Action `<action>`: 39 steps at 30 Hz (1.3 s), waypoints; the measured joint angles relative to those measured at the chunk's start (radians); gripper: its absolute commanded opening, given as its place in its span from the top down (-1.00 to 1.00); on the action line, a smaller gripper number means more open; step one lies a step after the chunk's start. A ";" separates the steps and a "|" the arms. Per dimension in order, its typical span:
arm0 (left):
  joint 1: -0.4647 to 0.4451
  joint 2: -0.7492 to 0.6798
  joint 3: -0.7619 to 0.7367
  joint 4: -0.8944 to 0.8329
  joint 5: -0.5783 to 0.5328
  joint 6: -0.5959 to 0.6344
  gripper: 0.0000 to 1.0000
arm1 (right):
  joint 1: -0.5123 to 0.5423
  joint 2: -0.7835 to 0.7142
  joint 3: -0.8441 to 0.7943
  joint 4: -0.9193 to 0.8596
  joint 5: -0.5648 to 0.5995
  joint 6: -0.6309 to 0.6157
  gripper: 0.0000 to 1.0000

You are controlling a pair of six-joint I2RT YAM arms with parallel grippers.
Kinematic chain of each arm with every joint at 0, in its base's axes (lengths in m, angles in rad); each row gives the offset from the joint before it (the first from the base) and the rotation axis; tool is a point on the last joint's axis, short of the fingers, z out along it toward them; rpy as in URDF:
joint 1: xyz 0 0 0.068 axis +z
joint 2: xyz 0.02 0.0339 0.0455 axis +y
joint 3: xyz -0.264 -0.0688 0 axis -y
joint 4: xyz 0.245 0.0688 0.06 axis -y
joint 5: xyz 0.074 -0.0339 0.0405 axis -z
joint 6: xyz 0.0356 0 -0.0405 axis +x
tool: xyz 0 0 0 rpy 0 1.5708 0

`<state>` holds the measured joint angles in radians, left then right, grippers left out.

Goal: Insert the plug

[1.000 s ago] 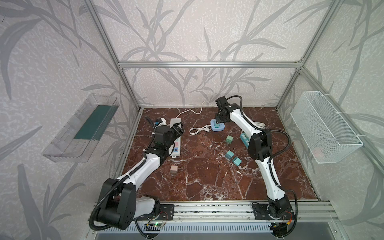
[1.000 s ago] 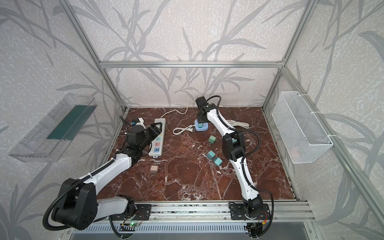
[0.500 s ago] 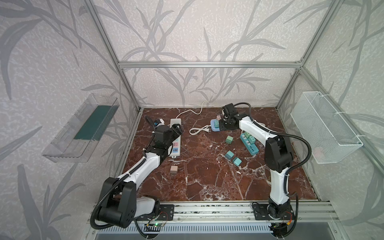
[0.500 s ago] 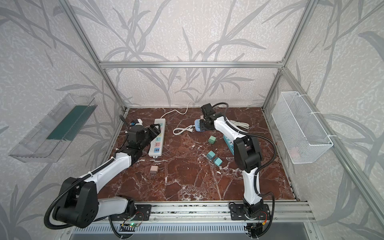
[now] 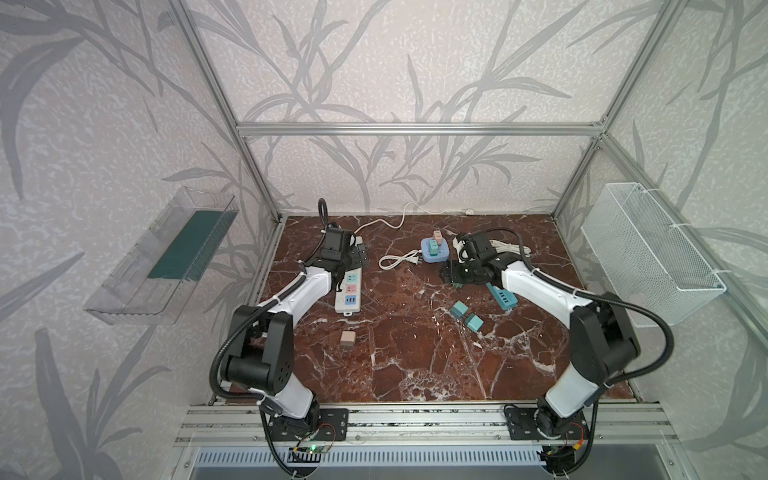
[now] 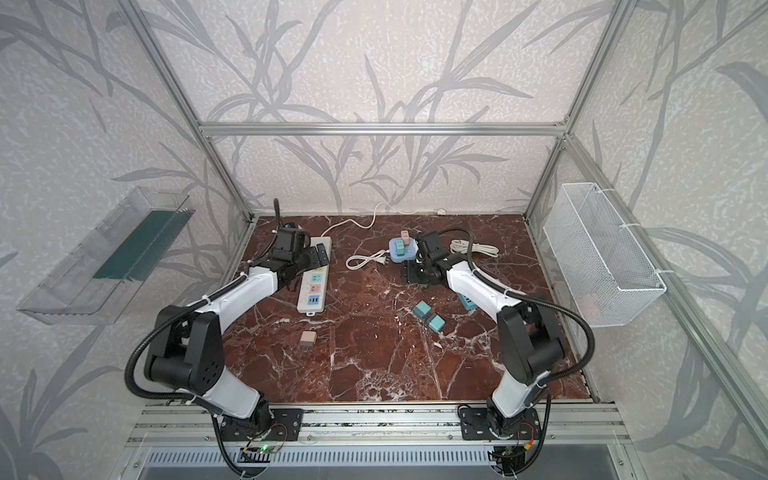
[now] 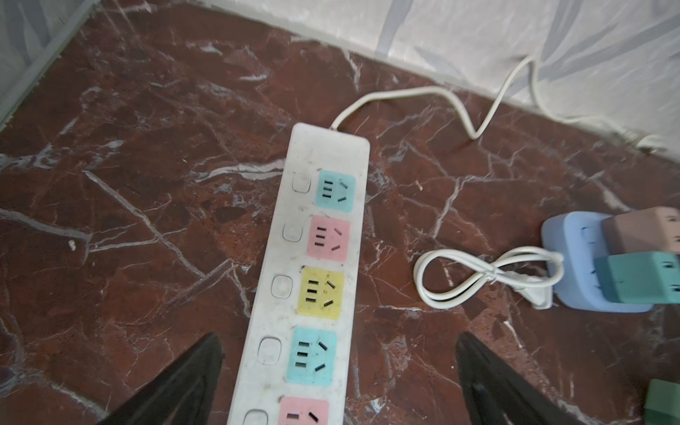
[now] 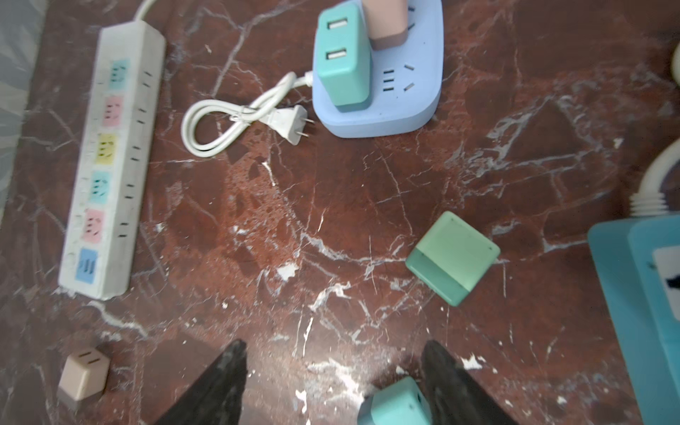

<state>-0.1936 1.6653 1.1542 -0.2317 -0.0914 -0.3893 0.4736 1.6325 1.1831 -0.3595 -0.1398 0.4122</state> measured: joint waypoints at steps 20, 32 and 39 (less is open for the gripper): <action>-0.002 0.303 0.199 -0.374 0.040 0.079 -0.70 | 0.014 -0.302 -0.292 0.010 -0.047 -0.035 -0.87; -0.123 0.298 0.186 -0.376 0.040 -0.095 -0.29 | 0.014 -0.431 -0.318 -0.018 -0.043 -0.048 -0.87; -0.270 0.151 -0.018 -0.292 0.019 -0.319 -0.25 | 0.014 -0.466 -0.323 -0.021 -0.045 -0.051 -0.87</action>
<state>-0.4633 1.8168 1.1362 -0.5240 -0.0723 -0.7082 0.4873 1.1664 0.8600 -0.3809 -0.1844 0.3611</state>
